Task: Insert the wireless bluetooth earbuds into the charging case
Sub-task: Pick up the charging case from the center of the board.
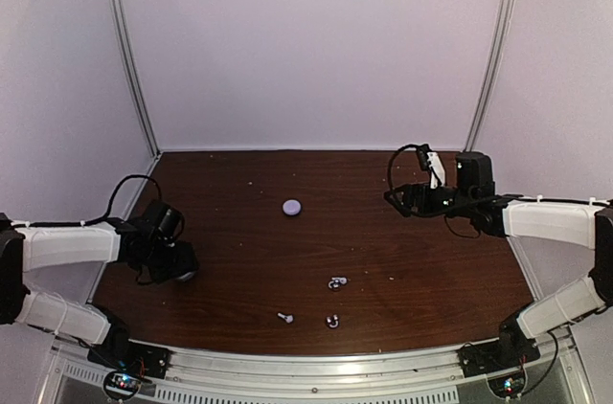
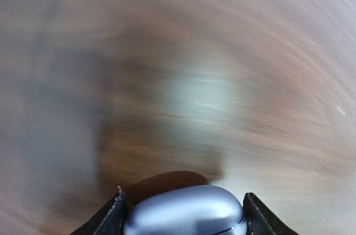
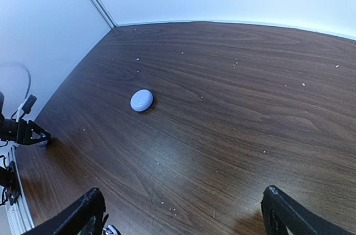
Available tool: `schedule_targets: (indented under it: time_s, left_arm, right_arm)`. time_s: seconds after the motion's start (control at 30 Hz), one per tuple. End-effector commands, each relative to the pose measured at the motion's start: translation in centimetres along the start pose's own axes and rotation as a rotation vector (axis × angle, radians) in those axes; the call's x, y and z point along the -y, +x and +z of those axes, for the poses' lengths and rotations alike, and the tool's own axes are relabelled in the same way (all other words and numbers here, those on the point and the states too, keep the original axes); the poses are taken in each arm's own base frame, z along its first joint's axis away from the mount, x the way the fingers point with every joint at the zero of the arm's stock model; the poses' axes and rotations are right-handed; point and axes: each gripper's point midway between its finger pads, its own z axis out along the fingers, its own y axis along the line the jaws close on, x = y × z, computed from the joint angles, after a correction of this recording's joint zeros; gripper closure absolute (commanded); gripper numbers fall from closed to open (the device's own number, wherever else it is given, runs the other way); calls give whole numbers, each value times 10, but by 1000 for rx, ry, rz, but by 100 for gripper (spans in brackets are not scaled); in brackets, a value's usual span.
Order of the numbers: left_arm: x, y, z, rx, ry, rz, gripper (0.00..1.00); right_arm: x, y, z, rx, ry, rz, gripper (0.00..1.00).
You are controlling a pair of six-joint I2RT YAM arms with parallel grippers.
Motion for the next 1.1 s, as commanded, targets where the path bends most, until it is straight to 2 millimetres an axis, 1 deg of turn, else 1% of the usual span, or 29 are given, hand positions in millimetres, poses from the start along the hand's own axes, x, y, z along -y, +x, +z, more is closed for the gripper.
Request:
schedule_targets:
  time_s: [0.0, 0.03, 0.07, 0.1, 0.13, 0.17, 0.2, 0.27, 0.3, 0.4, 0.5, 0.6, 0.73, 0.83, 0.93, 1.07]
  left_arm:
    - [110, -19, -25, 89, 367, 260, 45]
    - [129, -18, -31, 94, 439, 301, 46]
    - [152, -17, -41, 104, 548, 359, 46]
    - [163, -16, -45, 103, 594, 398, 46]
    - [185, -19, -57, 132, 691, 440, 46]
    - [200, -18, -67, 141, 762, 490, 46]
    - [216, -12, -80, 128, 849, 548, 47]
    - [242, -2, -102, 124, 986, 661, 47]
    - [253, 5, -115, 114, 1063, 718, 48]
    - [278, 25, -153, 74, 1263, 873, 50]
    - [290, 46, -187, 24, 1434, 988, 52]
    - [292, 62, -218, -45, 1603, 1047, 54]
    - [293, 84, -256, -120, 1758, 1135, 56]
    - [292, 98, -275, -170, 1822, 1188, 56]
    - [290, 108, -291, -209, 1874, 1229, 56]
    - [290, 118, -306, -255, 1922, 1259, 57]
  right_arm:
    - [-16, 1, -2, 13, -67, -16, 1]
    - [-19, 1, -3, 14, -77, -20, 2]
    - [-22, 0, -5, 19, -88, -26, 2]
    - [-24, -1, -6, 24, -99, -30, 2]
    - [-28, -2, -7, 30, -110, -37, 2]
    - [-31, -3, -9, 35, -123, -45, 2]
    - [-36, -4, -11, 40, -141, -58, 2]
    - [-48, -6, -15, 57, -185, -91, 3]
    - [-57, -7, -18, 70, -216, -115, 4]
    - [-85, -7, -28, 104, -305, -198, 5]
    - [-116, -5, -39, 138, -398, -290, 6]
    - [-143, -2, -51, 170, -486, -369, 8]
    - [-174, -3, -64, 201, -575, -450, 9]
    - [-192, -5, -73, 211, -626, -485, 10]
    - [-208, -4, -80, 211, -668, -514, 11]
    - [-229, -5, -92, 224, -714, -569, 11]
